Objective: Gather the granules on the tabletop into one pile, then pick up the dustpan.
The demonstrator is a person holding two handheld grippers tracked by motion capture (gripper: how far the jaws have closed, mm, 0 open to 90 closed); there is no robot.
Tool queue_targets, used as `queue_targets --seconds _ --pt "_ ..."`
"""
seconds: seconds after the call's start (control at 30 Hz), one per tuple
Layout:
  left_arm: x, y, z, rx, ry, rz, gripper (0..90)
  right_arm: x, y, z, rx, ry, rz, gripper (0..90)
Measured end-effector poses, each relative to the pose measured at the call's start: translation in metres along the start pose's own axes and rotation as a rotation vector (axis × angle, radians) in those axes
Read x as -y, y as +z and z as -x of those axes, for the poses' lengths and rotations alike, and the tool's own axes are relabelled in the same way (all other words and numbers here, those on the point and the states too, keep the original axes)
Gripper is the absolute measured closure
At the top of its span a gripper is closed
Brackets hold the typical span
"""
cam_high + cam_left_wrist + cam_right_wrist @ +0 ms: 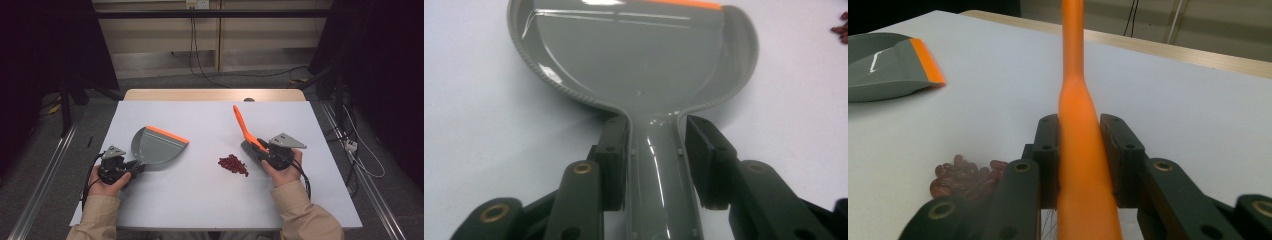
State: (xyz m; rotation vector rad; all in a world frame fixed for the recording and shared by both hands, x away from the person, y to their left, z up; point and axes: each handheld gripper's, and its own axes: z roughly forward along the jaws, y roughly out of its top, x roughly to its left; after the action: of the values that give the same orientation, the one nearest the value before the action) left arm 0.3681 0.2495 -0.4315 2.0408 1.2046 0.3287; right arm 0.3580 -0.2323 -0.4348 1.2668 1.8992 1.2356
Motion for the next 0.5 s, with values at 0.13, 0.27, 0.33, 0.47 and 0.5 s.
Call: queue_targets --seconds 0.13,0.27,0.33,0.47,0.5 --pt "-0.002 0.001 -0.001 0.002 0.0 -0.029 62.9 0.0 0.0 -0.002 -0.007 -0.002 -0.003 71.3" --pt "-0.005 0.002 0.001 -0.012 0.028 -0.023 61.6 0.0 0.0 -0.001 -0.009 0.002 -0.002 71.4" --pt "-0.008 0.005 0.002 -0.03 0.037 -0.041 55.6 -0.001 0.001 -0.001 -0.009 0.003 -0.004 71.3" --pt "-0.011 0.014 0.007 -0.06 0.046 -0.073 46.6 -0.002 0.002 0.0 -0.009 0.01 -0.003 71.3" --pt "-0.013 0.015 0.007 -0.06 0.049 -0.086 46.7 -0.002 0.003 -0.001 -0.012 0.008 -0.004 71.4"
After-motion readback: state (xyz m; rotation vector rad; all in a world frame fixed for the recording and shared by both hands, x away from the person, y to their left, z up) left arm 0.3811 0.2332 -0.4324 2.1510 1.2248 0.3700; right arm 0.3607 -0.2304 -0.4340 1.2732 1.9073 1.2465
